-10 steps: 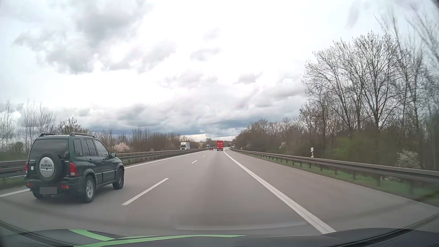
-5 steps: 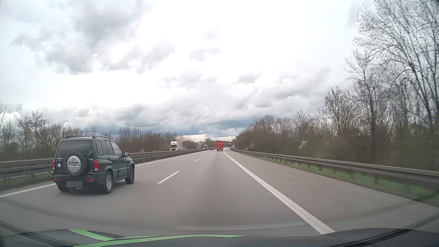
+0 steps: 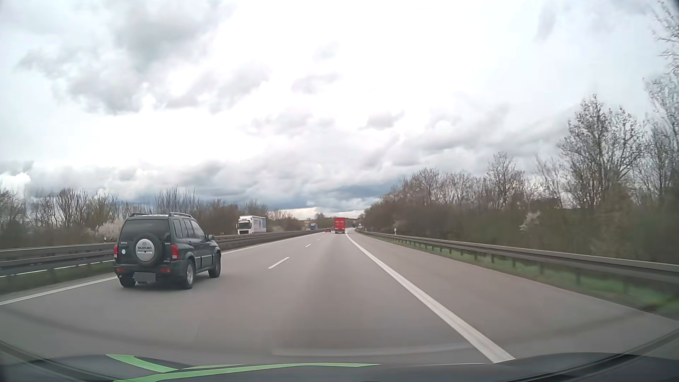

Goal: Follow the waypoints while adhering to traffic rules and regulations

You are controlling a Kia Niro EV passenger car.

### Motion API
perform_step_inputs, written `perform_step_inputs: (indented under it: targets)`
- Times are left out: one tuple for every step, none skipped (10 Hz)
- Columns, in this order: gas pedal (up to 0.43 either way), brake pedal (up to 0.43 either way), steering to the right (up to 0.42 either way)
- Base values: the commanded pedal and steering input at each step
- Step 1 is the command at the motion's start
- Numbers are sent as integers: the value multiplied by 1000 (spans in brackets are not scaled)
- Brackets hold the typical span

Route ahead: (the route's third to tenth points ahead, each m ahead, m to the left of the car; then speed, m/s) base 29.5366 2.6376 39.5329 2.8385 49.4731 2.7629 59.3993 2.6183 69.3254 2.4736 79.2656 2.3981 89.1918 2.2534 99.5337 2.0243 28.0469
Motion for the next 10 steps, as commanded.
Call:
perform_step_inputs:
  targets:
    - [350, 0, -1]
    - [350, 0, -1]
    - [358, 0, -1]
    - [358, 0, -1]
    - [358, 0, -1]
    - [370, 0, -1]
    - [370, 0, -1]
    - [370, 0, -1]
    - [370, 0, -1]
    - [378, 0, -1]
